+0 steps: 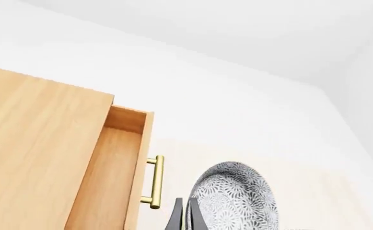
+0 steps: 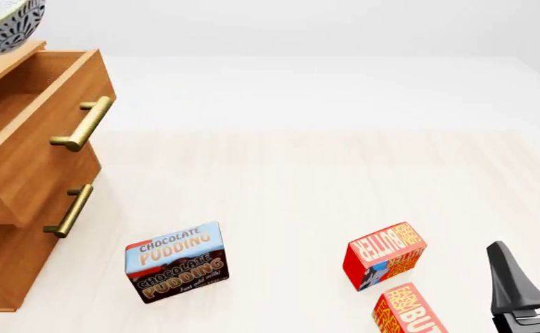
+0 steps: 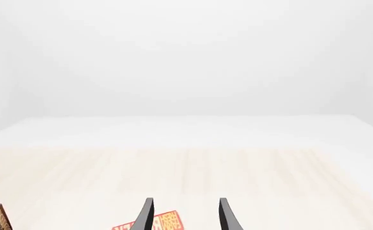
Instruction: Put the bowl in the top drawer of the cabinet.
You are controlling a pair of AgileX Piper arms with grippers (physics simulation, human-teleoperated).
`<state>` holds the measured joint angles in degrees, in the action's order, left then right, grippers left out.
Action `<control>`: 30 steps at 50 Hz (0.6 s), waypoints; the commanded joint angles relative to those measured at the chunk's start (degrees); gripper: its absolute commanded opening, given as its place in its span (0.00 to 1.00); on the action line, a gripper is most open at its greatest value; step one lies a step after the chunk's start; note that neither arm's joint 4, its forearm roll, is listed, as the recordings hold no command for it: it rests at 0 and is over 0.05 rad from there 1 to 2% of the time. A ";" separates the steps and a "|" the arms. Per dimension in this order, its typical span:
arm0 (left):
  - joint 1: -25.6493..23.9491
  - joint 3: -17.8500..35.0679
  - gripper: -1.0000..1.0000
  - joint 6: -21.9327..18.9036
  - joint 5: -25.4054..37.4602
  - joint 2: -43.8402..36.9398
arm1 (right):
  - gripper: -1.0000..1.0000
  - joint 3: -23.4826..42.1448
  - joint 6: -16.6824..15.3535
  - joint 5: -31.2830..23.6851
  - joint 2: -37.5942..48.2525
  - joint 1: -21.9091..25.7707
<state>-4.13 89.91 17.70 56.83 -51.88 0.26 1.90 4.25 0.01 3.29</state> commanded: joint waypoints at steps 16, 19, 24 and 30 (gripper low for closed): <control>4.89 -0.45 0.00 5.47 2.87 -4.44 | 1.00 -0.01 0.17 0.40 0.00 0.20; 4.73 0.83 0.00 7.50 4.44 -4.45 | 1.00 -0.01 0.19 0.46 0.00 0.21; 5.95 2.69 0.00 6.96 5.25 -5.32 | 1.00 -0.01 0.21 0.54 0.00 0.31; 7.17 3.85 0.00 7.18 5.86 -6.22 | 1.00 -0.01 0.30 0.61 0.00 0.27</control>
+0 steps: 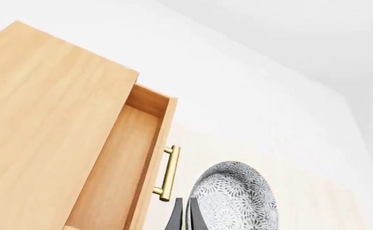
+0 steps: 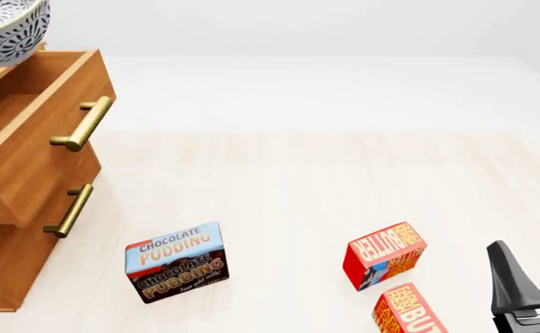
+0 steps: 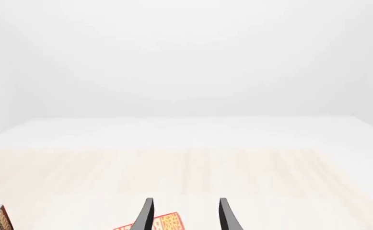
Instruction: Put the bowl in the top drawer of the cabinet.
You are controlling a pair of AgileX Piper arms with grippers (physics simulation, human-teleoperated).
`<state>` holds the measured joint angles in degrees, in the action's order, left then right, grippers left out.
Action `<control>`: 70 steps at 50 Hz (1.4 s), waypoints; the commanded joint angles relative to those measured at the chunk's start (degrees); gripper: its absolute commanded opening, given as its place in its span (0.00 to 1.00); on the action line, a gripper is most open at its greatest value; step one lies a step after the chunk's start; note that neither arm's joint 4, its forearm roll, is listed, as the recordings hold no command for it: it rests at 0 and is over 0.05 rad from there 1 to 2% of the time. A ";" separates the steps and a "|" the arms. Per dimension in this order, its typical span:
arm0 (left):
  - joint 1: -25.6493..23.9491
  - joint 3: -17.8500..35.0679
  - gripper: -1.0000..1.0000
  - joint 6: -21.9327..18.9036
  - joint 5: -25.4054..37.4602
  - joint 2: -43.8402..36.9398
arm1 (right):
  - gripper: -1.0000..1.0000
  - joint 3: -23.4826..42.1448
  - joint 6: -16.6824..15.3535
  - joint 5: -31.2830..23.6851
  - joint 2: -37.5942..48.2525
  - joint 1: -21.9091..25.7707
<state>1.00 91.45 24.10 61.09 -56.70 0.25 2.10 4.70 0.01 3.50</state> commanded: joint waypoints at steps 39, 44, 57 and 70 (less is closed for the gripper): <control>12.03 4.75 0.00 6.53 1.77 -4.61 | 1.00 -0.01 0.08 0.34 0.00 0.21; 13.43 5.46 0.00 8.49 1.08 -4.69 | 1.00 0.00 0.03 0.35 0.00 0.21; 16.43 4.85 0.00 9.50 0.46 -4.72 | 1.00 -0.01 0.07 0.49 0.00 0.27; 21.57 7.28 0.00 7.13 2.04 -8.04 | 1.00 -0.01 0.07 0.61 0.00 0.25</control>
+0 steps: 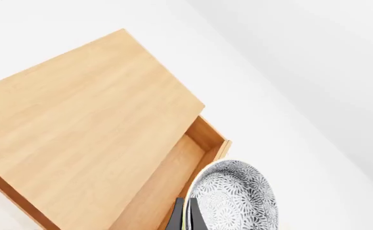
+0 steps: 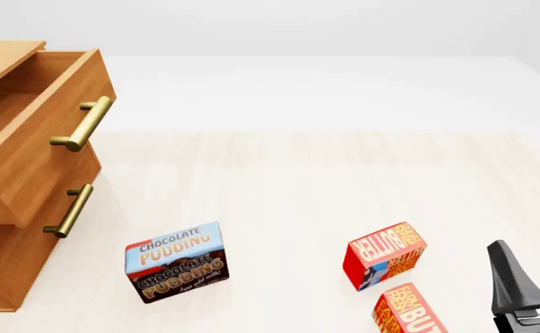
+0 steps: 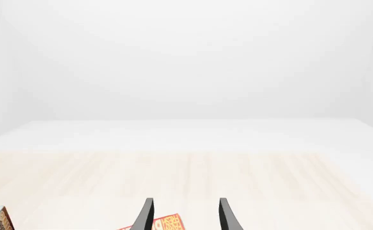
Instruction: Put the bowl in the top drawer of the cabinet.
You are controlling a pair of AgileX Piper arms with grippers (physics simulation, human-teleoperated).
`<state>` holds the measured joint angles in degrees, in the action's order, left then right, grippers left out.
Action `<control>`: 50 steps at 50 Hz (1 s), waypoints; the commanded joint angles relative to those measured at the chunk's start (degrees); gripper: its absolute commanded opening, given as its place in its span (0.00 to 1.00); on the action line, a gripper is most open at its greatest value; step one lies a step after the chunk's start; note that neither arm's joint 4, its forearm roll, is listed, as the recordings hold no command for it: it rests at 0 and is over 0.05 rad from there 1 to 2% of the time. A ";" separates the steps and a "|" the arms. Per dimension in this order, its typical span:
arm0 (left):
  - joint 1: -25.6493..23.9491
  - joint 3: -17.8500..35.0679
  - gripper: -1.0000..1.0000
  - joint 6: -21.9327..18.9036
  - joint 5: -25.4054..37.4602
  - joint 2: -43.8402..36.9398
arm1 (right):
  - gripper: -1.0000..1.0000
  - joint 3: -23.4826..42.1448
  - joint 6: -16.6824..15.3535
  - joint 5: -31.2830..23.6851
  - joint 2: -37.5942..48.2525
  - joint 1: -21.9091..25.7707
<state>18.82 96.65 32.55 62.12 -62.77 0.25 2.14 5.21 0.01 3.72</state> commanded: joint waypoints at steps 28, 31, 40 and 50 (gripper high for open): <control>9.43 4.60 0.00 -0.89 3.22 -5.80 | 1.00 0.00 0.04 0.28 0.00 -0.03; 9.11 3.67 0.00 -0.37 3.03 -5.38 | 1.00 0.00 0.02 0.28 0.00 -0.02; 9.20 -0.51 0.00 1.05 1.10 -4.32 | 1.00 0.00 -0.04 0.29 0.00 -0.02; 10.29 -1.19 0.00 1.55 0.21 -4.70 | 1.00 0.00 -0.10 0.22 0.00 -0.03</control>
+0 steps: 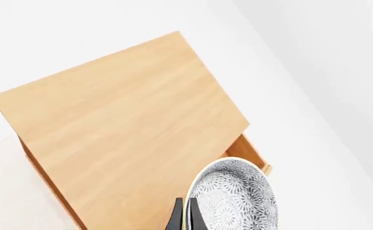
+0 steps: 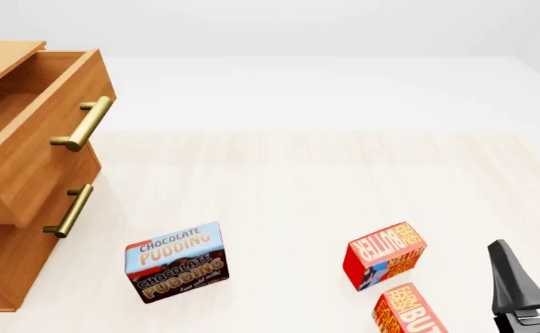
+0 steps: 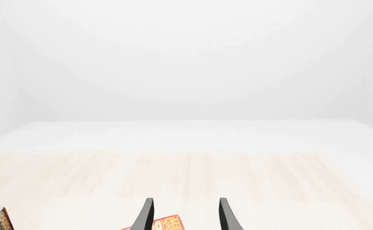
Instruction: Put the bowl in the top drawer of the cabinet.
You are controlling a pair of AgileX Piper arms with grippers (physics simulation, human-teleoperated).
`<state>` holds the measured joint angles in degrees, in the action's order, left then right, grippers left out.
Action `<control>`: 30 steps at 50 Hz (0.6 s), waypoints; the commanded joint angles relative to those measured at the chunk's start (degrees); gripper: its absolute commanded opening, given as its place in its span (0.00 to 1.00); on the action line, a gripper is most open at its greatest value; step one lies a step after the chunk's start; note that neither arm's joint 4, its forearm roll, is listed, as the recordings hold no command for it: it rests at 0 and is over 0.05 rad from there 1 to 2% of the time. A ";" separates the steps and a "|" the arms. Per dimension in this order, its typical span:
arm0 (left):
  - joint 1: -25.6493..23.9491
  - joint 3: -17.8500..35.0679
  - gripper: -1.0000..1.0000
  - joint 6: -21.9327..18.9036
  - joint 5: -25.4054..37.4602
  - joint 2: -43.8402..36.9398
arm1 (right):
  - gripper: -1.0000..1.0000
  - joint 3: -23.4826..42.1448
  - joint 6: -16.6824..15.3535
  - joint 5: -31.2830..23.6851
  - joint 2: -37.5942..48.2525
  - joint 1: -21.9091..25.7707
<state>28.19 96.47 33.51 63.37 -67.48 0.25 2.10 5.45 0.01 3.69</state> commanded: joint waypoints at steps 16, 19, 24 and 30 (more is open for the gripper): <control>2.68 -2.22 0.00 0.03 -1.78 -0.40 | 1.00 0.00 0.07 0.14 0.00 0.11; 2.95 -3.53 0.00 0.12 -2.31 -0.22 | 1.00 -0.01 0.08 0.19 0.00 0.08; 2.78 -4.83 0.00 0.59 -3.04 0.23 | 1.00 0.00 0.05 0.14 0.00 0.06; 2.78 -5.86 0.00 0.70 -3.60 0.31 | 1.00 0.00 0.02 0.18 0.00 0.05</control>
<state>30.79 92.35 34.11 60.92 -67.66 0.24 2.13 5.60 0.01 3.77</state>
